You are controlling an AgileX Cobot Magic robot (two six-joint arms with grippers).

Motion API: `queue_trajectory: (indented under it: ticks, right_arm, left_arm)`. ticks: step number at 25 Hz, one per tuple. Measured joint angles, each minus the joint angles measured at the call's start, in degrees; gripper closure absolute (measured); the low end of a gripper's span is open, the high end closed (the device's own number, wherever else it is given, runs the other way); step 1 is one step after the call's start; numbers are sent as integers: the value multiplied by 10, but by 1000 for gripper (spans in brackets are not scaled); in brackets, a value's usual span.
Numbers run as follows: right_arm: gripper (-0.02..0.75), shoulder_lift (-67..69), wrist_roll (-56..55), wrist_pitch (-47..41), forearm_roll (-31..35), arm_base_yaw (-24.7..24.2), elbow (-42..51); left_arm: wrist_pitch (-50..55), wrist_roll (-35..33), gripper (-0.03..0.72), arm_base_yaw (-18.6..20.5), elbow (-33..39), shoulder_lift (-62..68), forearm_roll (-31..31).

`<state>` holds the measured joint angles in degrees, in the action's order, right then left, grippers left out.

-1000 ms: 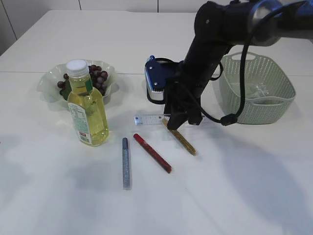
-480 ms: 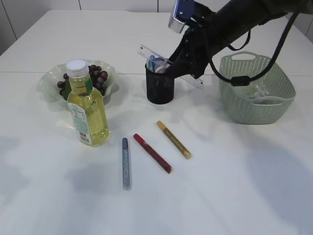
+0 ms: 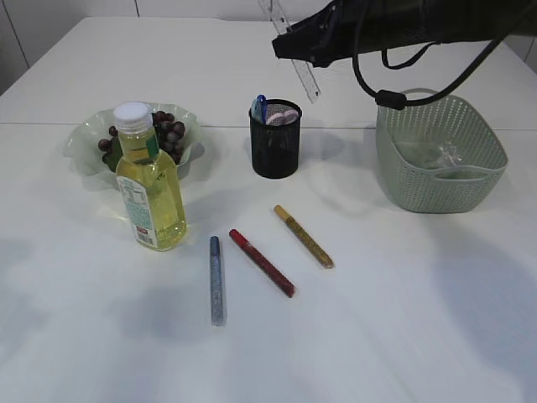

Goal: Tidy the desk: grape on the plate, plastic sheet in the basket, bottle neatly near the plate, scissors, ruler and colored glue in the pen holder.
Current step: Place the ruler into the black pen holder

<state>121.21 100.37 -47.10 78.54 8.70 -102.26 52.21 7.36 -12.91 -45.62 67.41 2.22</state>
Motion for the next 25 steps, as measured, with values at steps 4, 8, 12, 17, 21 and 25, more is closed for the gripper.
queue_trajectory:
  ticks: [4,8,12,17,21,25]
  right_arm:
    - [442,28,57,12,119,-8,-1]
    - [444,70,68,13,196,-8,-36]
    - [444,107,72,13,210,-8,-83]
    - [444,145,72,7,224,-8,-132]
    - [444,176,73,6,227,-8,-167]
    - [444,200,73,-7,229,-8,-194]
  left_arm:
    - [9,0,380,0,0,0,3]
    - [22,0,380,0,0,0,4]
    - [37,0,380,0,0,0,4]
    - [39,0,380,0,0,0,4]
    - [39,0,379,0,0,0,4]
    - [39,0,380,0,0,0,4]
